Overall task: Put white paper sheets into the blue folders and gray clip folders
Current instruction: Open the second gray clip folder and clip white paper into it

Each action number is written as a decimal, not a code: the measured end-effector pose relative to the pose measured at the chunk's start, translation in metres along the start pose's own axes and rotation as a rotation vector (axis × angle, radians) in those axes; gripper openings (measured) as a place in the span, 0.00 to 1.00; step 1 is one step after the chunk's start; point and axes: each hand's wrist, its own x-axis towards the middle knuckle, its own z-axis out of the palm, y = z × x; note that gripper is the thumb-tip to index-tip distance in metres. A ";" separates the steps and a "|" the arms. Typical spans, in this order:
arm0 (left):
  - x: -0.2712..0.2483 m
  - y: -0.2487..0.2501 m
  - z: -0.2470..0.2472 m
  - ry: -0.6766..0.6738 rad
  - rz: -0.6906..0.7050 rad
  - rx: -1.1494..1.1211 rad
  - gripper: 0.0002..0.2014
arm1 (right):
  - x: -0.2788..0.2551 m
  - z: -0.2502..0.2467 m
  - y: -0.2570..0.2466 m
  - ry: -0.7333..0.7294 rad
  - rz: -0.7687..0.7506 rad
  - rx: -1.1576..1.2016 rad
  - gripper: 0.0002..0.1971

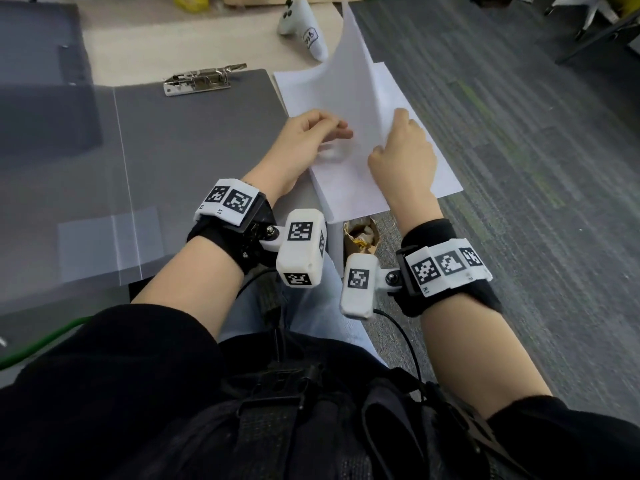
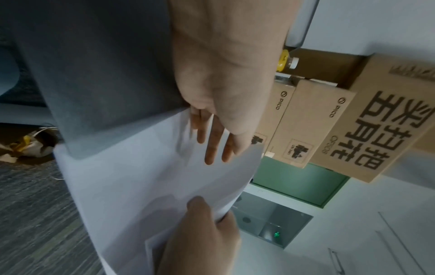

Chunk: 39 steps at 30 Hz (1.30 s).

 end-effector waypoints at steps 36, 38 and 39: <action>-0.075 0.033 -0.115 0.483 0.211 -0.123 0.04 | -0.038 -0.041 -0.097 0.804 -0.312 0.832 0.23; -0.080 0.042 -0.126 0.589 0.332 -0.162 0.03 | -0.038 -0.037 -0.104 0.734 -0.325 0.911 0.20; -0.082 0.046 -0.131 0.624 0.397 -0.179 0.03 | -0.040 -0.034 -0.107 0.685 -0.331 0.941 0.18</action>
